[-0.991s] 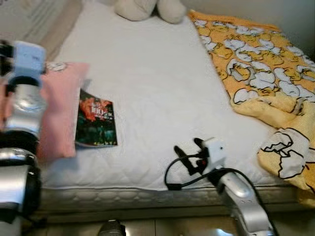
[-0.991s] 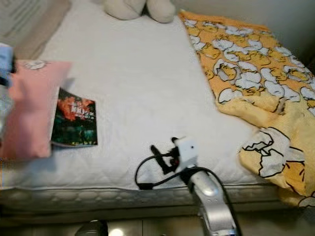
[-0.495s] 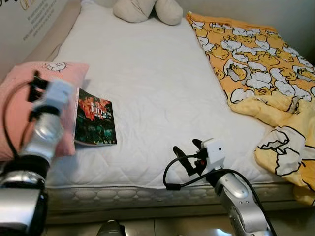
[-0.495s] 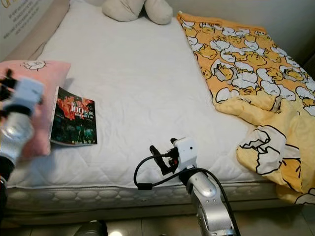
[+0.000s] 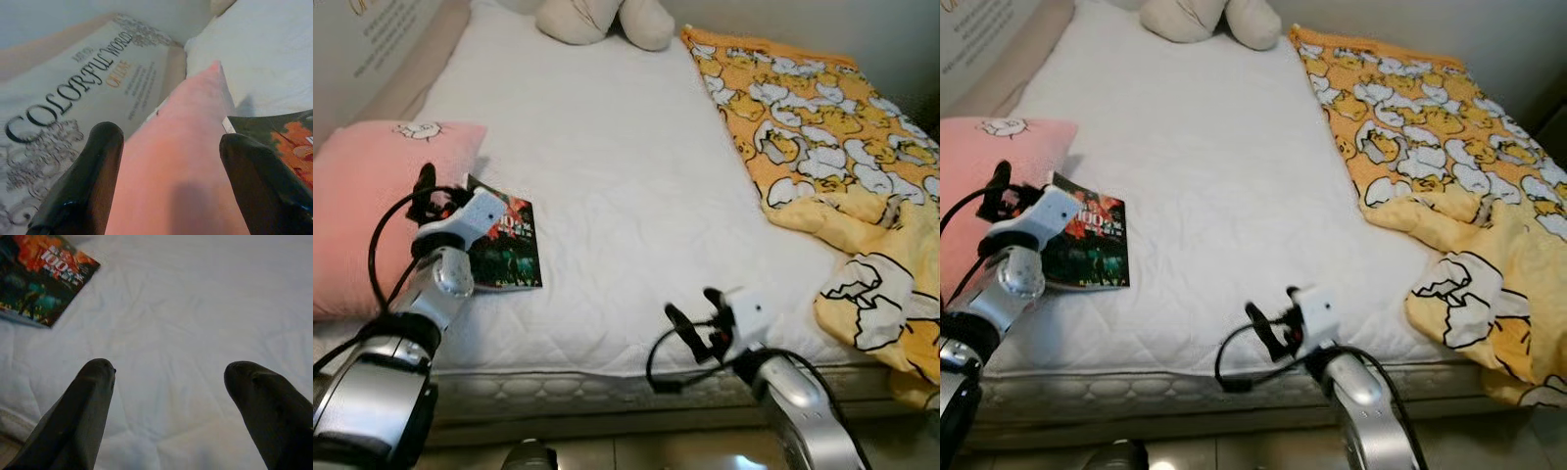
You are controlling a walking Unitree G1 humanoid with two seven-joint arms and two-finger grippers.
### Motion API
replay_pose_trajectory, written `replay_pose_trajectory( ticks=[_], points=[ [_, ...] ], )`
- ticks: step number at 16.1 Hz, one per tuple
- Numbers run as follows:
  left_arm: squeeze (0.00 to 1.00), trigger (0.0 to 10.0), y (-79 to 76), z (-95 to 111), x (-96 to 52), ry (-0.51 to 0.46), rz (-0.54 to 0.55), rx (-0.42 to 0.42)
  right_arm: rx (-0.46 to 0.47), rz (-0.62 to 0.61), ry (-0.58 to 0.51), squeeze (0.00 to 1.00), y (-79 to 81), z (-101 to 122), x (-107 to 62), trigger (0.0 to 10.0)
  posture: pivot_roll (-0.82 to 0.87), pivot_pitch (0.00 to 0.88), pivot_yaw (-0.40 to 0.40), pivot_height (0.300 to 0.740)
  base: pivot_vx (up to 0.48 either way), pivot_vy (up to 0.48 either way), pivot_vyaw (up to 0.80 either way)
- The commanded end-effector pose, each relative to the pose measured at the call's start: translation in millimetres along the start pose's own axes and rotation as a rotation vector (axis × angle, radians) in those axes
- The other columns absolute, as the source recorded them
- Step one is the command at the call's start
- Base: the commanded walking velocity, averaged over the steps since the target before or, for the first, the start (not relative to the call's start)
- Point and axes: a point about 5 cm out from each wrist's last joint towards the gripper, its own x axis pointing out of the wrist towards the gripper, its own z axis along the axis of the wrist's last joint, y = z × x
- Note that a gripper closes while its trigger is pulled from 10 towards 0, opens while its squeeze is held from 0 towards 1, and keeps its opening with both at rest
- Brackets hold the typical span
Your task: Clean up the room
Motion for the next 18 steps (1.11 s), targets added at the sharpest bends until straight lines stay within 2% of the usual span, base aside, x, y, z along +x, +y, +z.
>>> replay_pose_trajectory(
  ticks=[1,5,9,11,12,13,14,16,18],
  points=[
    [0.0,10.0,-3.8,8,2.2,-0.008,0.019,0.13,-0.019,-0.014,0.002,0.02,-6.3,3,-5.2,10.0,-0.04,0.079,-0.173,0.74,0.0,0.0,0.0],
    [0.0,10.0,-8.2,6,2.0,0.016,-0.02,0.264,-0.017,-0.017,0.005,0.02,-5.7,3,-5.8,10.0,-0.04,0.085,-0.171,0.74,0.0,0.0,0.0],
    [0.0,10.0,-4.9,-3,2.7,0.059,-0.04,0.387,-0.006,-0.021,0.029,0.02,0.5,-8,0.0,10.0,-0.06,0.095,-0.17,0.74,0.0,0.0,0.0],
    [0.0,10.0,-7.3,-10,0.2,0.099,-0.092,0.365,-0.005,-0.024,0.039,0.02,2.2,-12,0.4,10.0,-0.07,0.097,-0.174,0.74,0.0,0.0,0.0],
    [0.0,10.0,-14.2,-9,-2.8,0.1,-0.143,0.3,-0.008,-0.026,0.039,0.02,-1.0,-10,-1.2,10.0,-0.07,0.098,-0.178,0.74,0.0,0.0,0.0],
    [0.0,10.0,-15.4,-9,-3.2,0.097,-0.149,0.289,-0.008,-0.026,0.039,0.02,-1.5,-10,-1.4,10.0,-0.07,0.098,-0.178,0.74,0.0,0.0,0.0],
    [0.0,10.0,-21.8,-1,-5.2,0.024,-0.176,0.278,-0.012,-0.025,0.041,0.02,-3.0,-10,-1.8,10.0,-0.07,0.097,-0.182,0.74,0.0,0.0,0.0],
    [0.0,10.0,-25.3,2,-6.4,0.013,-0.207,0.242,-0.015,-0.026,0.041,0.03,-5.3,-10,-2.0,10.0,-0.08,0.094,-0.184,0.74,0.0,0.0,0.0],
    [0.0,10.0,-28.0,9,-6.3,-0.038,-0.221,0.242,-0.017,-0.026,0.041,0.02,-6.8,-10,-1.4,10.0,-0.07,0.092,-0.184,0.74,0.0,0.0,0.0]
  ],
)
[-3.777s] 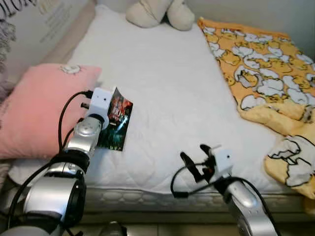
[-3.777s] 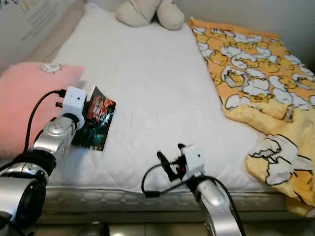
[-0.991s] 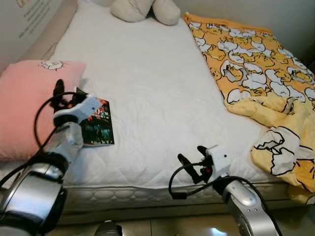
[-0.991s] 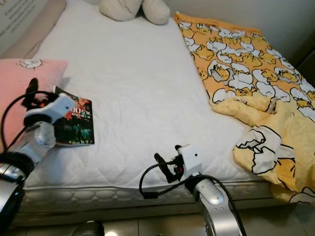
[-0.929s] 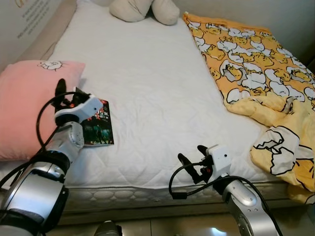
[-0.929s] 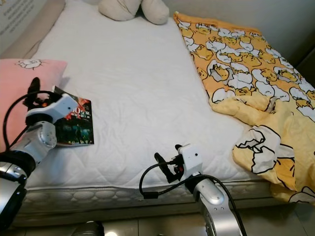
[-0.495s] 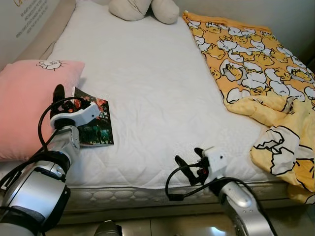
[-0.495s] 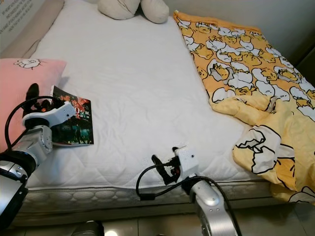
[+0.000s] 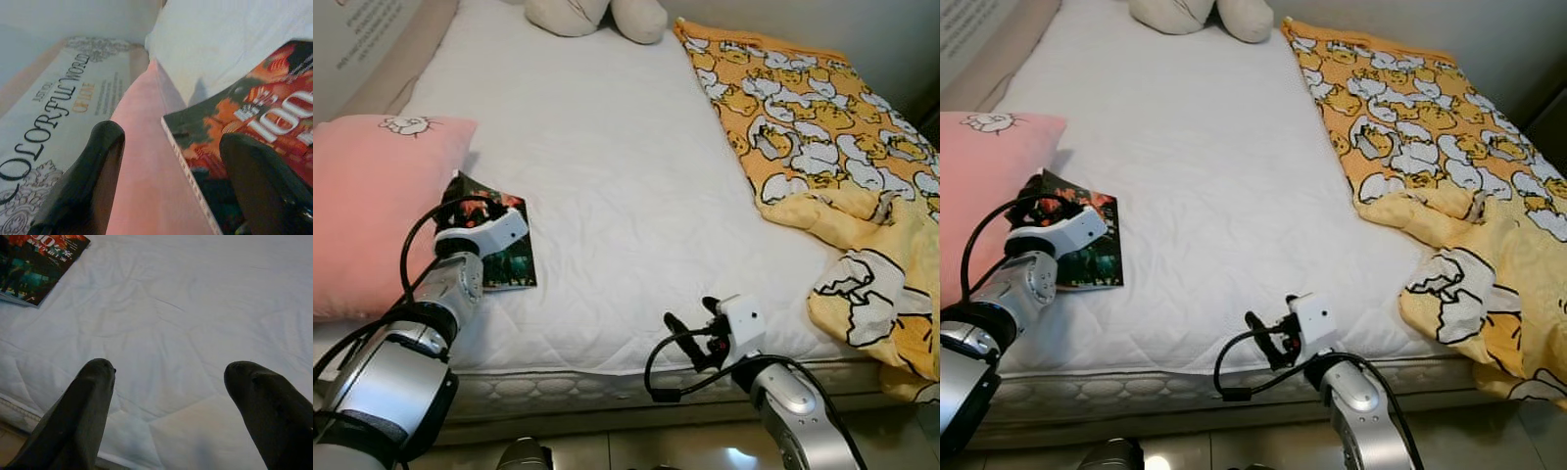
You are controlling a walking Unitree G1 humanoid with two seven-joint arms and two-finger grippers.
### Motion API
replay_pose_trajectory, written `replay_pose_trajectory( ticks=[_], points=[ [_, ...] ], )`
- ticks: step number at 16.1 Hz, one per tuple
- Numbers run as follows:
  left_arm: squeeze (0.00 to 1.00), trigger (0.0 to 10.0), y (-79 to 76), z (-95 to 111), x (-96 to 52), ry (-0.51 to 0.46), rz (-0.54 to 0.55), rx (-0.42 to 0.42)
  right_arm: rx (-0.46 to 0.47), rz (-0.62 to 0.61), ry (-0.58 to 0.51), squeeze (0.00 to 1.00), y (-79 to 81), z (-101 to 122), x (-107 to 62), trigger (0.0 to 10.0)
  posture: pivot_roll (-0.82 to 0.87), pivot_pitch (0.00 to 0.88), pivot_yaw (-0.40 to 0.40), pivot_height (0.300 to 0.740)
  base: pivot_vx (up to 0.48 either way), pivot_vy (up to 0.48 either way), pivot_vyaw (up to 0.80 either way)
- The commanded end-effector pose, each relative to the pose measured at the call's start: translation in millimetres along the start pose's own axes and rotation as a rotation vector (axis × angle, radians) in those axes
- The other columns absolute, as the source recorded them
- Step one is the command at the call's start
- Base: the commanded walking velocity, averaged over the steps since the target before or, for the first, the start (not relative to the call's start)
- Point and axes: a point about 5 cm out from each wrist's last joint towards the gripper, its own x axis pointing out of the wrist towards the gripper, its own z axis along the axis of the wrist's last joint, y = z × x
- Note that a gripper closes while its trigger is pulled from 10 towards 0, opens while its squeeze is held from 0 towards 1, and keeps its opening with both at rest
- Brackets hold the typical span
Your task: Clean up the room
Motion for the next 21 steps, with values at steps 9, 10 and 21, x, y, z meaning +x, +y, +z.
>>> replay_pose_trajectory(
  ticks=[9,10,21],
  points=[
    [0.0,10.0,20.0,-5,7.0,0.005,0.101,0.071,-0.006,-0.017,-0.003,0.02,-11.4,-2,-0.4,10.0,-0.06,0.082,-0.18,0.74,0.0,0.0,0.0],
    [0.0,10.0,16.0,-9,5.4,0.021,0.069,0.098,-0.007,-0.014,-0.002,0.02,-11.6,-2,-1.2,10.0,-0.07,0.083,-0.181,0.74,0.0,0.0,0.0],
    [0.0,10.0,-28.1,17,-9.3,-0.061,-0.19,0.055,-0.012,-0.018,0.01,0.02,-9.8,-7,-9.6,10.0,-0.09,0.093,-0.167,0.74,0.0,0.0,0.0]
  ],
)
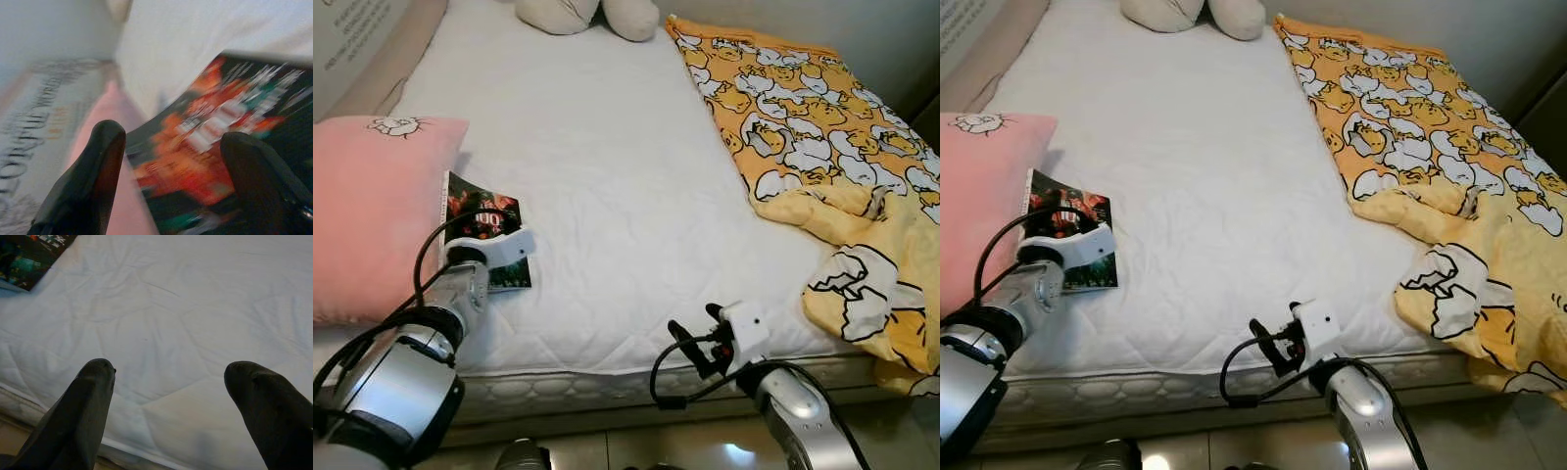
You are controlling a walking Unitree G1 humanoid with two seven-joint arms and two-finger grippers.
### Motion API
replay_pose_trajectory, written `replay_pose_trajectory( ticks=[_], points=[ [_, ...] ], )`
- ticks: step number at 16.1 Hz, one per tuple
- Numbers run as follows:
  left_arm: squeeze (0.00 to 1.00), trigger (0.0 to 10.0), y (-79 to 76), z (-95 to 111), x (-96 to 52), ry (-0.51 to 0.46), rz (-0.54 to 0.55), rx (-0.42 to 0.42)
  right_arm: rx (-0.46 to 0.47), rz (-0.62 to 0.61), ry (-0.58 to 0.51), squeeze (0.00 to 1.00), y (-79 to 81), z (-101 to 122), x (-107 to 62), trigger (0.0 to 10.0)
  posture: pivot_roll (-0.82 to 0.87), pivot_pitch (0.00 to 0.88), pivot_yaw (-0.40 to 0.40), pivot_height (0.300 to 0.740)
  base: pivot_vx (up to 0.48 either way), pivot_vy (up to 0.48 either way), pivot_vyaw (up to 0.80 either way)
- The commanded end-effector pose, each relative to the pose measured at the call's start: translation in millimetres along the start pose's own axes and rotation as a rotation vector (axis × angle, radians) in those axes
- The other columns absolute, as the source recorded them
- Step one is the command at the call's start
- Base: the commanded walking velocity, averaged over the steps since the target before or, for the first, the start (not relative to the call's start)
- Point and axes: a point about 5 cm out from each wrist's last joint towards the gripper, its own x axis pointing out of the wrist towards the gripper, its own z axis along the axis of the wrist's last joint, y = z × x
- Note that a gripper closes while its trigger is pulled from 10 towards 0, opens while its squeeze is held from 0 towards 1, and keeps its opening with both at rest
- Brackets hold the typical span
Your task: Clean up the room
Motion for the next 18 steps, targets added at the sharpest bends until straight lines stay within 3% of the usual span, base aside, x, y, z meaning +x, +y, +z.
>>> replay_pose_trajectory(
  ticks=[1,2,3,4,5,8,12,13,14,15,16,18],
  points=[
    [0.0,10.0,-12.9,19,-2.1,-0.056,-0.074,-0.111,-0.003,-0.026,-0.01,0.02,-4.4,1,-4.8,10.0,-0.09,0.093,-0.165,0.74,0.0,0.0,0.0],
    [0.0,10.0,-16.8,21,-2.9,-0.031,-0.109,-0.241,0.0,-0.027,-0.011,0.02,-3.1,0,-4.8,10.0,-0.09,0.092,-0.162,0.74,0.0,0.0,0.0],
    [0.0,10.0,-22.1,18,-3.9,0.061,-0.162,-0.508,0.003,-0.028,-0.013,0.03,-1.9,0,-4.6,10.0,-0.08,0.091,-0.159,0.74,0.0,0.0,0.0],
    [0.0,10.0,-27.8,19,-5.5,0.098,-0.214,-0.674,0.005,-0.028,-0.014,0.02,-1.1,0,-4.5,10.0,-0.08,0.091,-0.158,0.74,0.0,0.0,0.0],
    [0.0,10.0,-36.6,20,-9.0,0.115,-0.273,-0.745,0.007,-0.028,-0.015,0.02,-0.5,0,-4.5,10.0,-0.08,0.092,-0.157,0.74,0.0,0.0,0.0],
    [0.0,10.0,-46.8,20,-13.8,0.134,-0.309,-0.802,0.008,-0.024,-0.014,0.02,1.5,-1,-4.6,10.0,-0.07,0.086,-0.16,0.74,0.0,0.0,0.0],
    [0.0,10.0,-68.7,22,-24.4,0.193,-0.449,-0.857,0.004,-0.018,-0.013,0.02,2.3,-1,-2.9,10.0,-0.06,0.072,-0.156,0.74,0.0,0.0,0.0],
    [0.0,10.0,-76.2,25,-28.2,0.222,-0.497,-0.922,0.004,-0.018,-0.013,0.02,2.3,-2,-2.7,10.0,-0.06,0.07,-0.155,0.74,0.0,0.0,0.0],
    [0.0,10.0,-89.1,39,-35.0,0.246,-0.593,-1.078,0.003,-0.016,-0.012,0.02,2.8,-2,-2.4,10.0,-0.06,0.065,-0.148,0.74,0.0,0.0,0.0],
    [0.0,10.0,-89.1,39,-35.0,0.246,-0.593,-1.078,0.003,-0.016,-0.012,0.02,2.8,-2,-2.4,10.0,-0.06,0.065,-0.148,0.74,0.0,0.0,0.0],
    [0.0,10.0,-109.3,77,-50.3,0.153,-0.807,-1.212,0.003,-0.016,-0.011,0.02,3.7,-3,-2.8,10.0,-0.06,0.06,-0.142,0.74,0.0,0.0,0.0],
    [0.0,10.0,-115.3,90,-57.0,0.101,-0.877,-1.248,0.004,-0.017,-0.011,0.02,4.1,-4,-3.0,10.0,-0.04,0.056,-0.14,0.74,0.0,0.0,0.0]
  ],
)
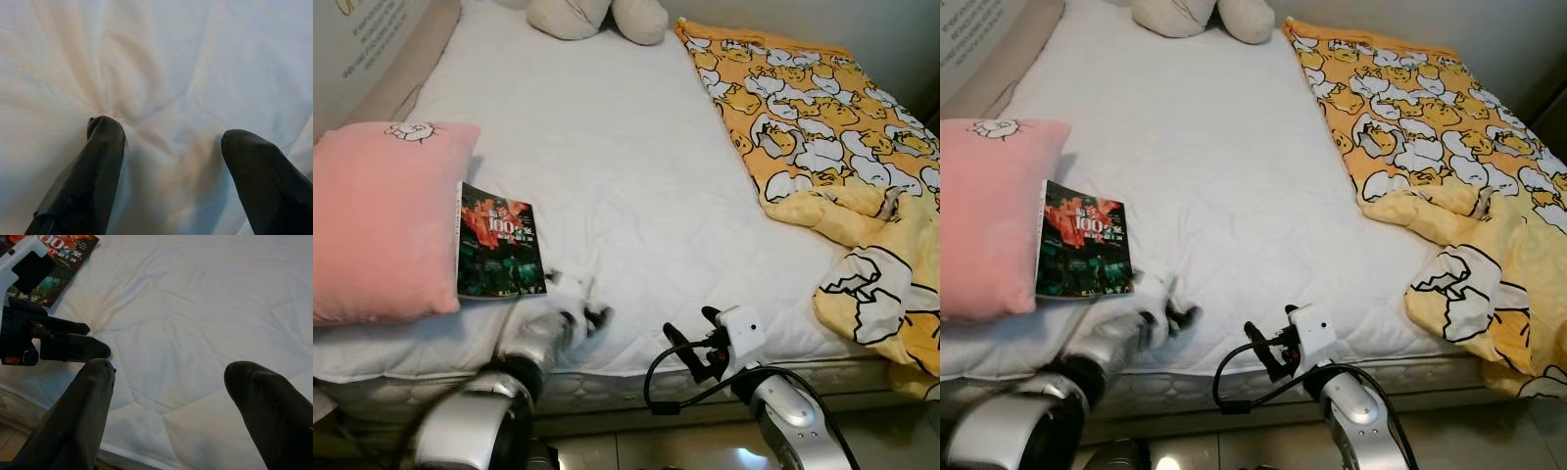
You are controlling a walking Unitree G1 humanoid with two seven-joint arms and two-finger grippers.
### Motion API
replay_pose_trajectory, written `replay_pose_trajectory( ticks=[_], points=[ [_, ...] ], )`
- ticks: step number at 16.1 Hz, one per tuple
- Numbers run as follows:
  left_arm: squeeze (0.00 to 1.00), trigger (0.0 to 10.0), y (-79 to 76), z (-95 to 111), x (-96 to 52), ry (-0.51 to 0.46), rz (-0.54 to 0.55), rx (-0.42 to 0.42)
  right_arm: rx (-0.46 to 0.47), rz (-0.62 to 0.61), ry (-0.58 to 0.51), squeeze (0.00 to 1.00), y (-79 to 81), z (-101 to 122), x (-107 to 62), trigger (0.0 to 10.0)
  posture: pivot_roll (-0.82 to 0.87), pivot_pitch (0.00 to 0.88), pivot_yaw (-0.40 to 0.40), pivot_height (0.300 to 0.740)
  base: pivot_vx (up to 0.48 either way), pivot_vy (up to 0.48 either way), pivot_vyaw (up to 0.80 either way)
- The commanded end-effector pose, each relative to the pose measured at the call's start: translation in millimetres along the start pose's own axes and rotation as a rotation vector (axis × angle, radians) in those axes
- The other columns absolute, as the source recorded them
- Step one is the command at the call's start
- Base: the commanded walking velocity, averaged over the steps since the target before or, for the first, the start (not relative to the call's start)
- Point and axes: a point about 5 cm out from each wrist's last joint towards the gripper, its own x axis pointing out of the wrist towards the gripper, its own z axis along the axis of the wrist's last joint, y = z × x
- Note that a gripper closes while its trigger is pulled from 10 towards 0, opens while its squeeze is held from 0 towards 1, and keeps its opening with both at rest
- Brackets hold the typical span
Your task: Clean up the room
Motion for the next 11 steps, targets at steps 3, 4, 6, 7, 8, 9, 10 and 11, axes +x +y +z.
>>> replay_pose_trajectory(
  ticks=[3,4,6,7,8,9,10,11],
  points=[
    [0.0,10.0,-15.0,8,1.1,-0.055,-0.119,-0.004,-0.009,-0.014,0.008,0.02,-4.8,-4,-3.3,10.0,-0.02,0.046,-0.147,0.74,0.0,0.0,0.0],
    [0.0,10.0,11.6,27,-8.3,-0.144,0.011,0.149,-0.014,-0.005,0.005,0.02,-5.2,-4,-2.6,10.0,-0.01,0.04,-0.149,0.74,0.0,0.0,0.0],
    [0.0,10.0,35.5,46,-20.5,-0.235,0.13,0.224,-0.019,0.002,0.003,0.02,-5.4,-4,-2.3,10.0,-0.01,0.036,-0.148,0.74,0.0,0.0,0.0],
    [0.0,10.0,61.9,57,-38.2,-0.334,0.292,0.175,-0.021,0.002,0.003,0.02,-5.6,-5,-2.5,10.0,0.0,0.028,-0.144,0.74,0.0,0.0,0.0],
    [0.0,10.0,67.8,55,-51.5,-0.404,0.352,0.098,-0.021,-0.003,0.0,0.03,-11.3,-1,1.0,10.0,0.0,0.026,-0.14,0.74,0.0,0.0,0.0],
    [0.0,10.0,64.1,51,-55.5,-0.424,0.347,0.078,-0.021,-0.004,-0.007,0.02,-13.3,4,2.4,10.0,0.0,0.026,-0.139,0.74,0.0,0.0,0.0],
    [0.0,10.0,58.7,47,-59.1,-0.436,0.342,0.074,-0.02,-0.005,-0.014,0.02,-13.8,8,2.7,10.0,0.01,0.027,-0.138,0.74,0.0,0.0,0.0],
    [0.0,10.0,48.5,39,-64.6,-0.452,0.324,0.078,-0.016,-0.003,-0.021,0.02,-12.2,12,1.9,10.0,0.01,0.029,-0.137,0.74,0.0,0.0,0.0]
  ],
)
